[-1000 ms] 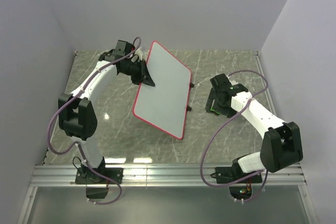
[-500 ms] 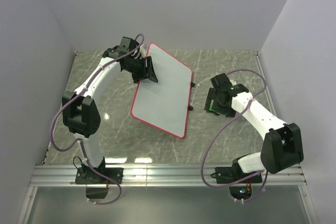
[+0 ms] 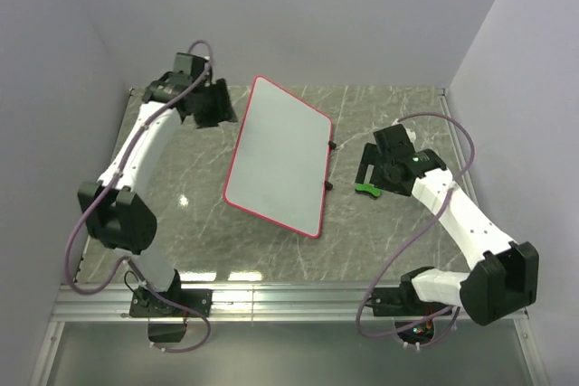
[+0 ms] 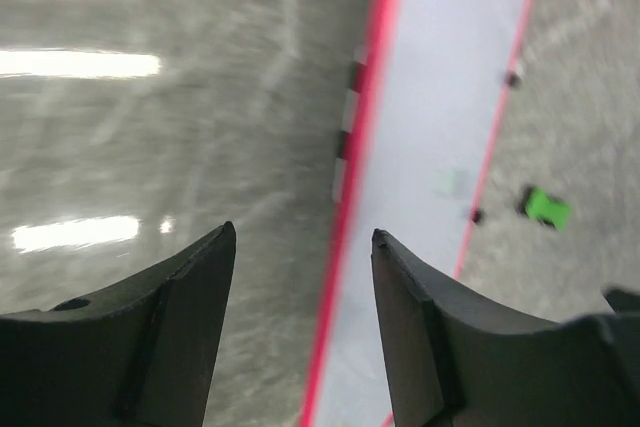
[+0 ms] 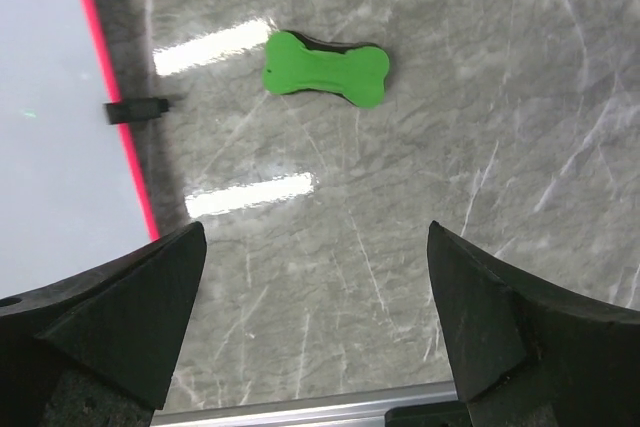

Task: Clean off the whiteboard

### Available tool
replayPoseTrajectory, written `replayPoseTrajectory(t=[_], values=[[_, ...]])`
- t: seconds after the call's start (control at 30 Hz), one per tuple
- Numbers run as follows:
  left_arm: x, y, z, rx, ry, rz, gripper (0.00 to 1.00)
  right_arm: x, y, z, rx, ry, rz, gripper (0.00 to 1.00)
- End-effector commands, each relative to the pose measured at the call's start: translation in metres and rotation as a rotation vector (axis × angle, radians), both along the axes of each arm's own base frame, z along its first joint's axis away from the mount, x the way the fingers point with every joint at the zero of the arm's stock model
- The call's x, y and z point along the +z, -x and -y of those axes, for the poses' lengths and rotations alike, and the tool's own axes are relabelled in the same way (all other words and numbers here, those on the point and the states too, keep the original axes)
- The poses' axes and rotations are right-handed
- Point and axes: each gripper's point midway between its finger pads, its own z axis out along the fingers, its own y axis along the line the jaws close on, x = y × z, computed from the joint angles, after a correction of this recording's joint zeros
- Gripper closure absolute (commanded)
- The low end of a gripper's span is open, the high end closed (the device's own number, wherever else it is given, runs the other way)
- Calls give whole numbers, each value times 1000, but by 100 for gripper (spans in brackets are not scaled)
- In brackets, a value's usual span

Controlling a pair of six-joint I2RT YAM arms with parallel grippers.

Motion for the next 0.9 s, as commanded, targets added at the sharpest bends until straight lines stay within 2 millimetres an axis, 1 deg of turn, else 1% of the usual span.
replayPoseTrajectory(t=[0.0, 0.03, 0.07, 0.1, 0.13, 0.17, 0.2, 0.23, 0.27, 0.3, 0.33, 0.37, 0.4, 0.43, 0.47, 0.5, 0.53, 0.57, 0.6, 0.67, 0.73, 0.77, 0.8, 0.83, 0.87], values=[[37, 3, -75, 230, -123, 133, 39, 48, -15, -3, 9, -45, 163, 2], [41, 5, -87, 260, -120, 149, 39, 54, -15, -3, 9, -54, 188, 2], [38, 7, -113, 327, -113, 151, 40, 63, -16, -4, 14, -64, 216, 2], [40, 10, -126, 362, -103, 167, 40, 76, -15, -3, 13, -79, 267, 2], [55, 20, -137, 395, -88, 212, 40, 85, -14, -2, 12, -88, 298, 2], [49, 26, -141, 426, -79, 212, 41, 93, -13, -2, 15, -95, 325, 2], [51, 32, -162, 495, -85, 224, 41, 101, -9, 1, 11, -97, 347, 2], [63, 43, -166, 525, -85, 262, 41, 109, -9, 2, 5, -101, 362, 2], [53, 50, -168, 546, -82, 242, 42, 112, -6, 1, 8, -109, 363, 2], [52, 56, -167, 555, -70, 242, 43, 115, -1, -3, 31, -133, 364, 2], [60, 66, -166, 566, -52, 270, 43, 122, 1, -7, 56, -153, 376, 2], [52, 74, -163, 574, -23, 256, 43, 127, 4, -11, 79, -176, 384, 2], [57, 77, -159, 572, 1, 280, 42, 137, 12, -20, 121, -228, 400, 2], [68, 86, -155, 561, 29, 318, 41, 147, 15, -23, 136, -254, 424, 2], [68, 90, -149, 539, 57, 319, 41, 158, 22, -25, 152, -280, 456, 2], [69, 95, -148, 539, 58, 314, 41, 163, 26, -26, 162, -295, 467, 2], [76, 99, -145, 529, 76, 322, 41, 172, 29, -26, 160, -305, 488, 2], [76, 103, -143, 522, 83, 315, 41, 178, 34, -24, 159, -313, 506, 2], [78, 108, -141, 520, 86, 309, 41, 180, 39, -23, 155, -316, 504, 2], [85, 114, -140, 517, 99, 322, 41, 188, 46, -21, 151, -327, 521, 2], [94, 123, -137, 509, 112, 345, 41, 198, 58, -16, 150, -343, 561, 2], [96, 126, -138, 511, 112, 349, 41, 200, 62, -16, 151, -349, 574, 2], [98, 129, -137, 509, 111, 349, 40, 207, 71, -12, 149, -363, 612, 2], [99, 135, -137, 509, 110, 346, 40, 205, 75, -10, 133, -372, 616, 2], [99, 138, -136, 506, 110, 340, 40, 211, 83, -5, 122, -379, 661, 2]])
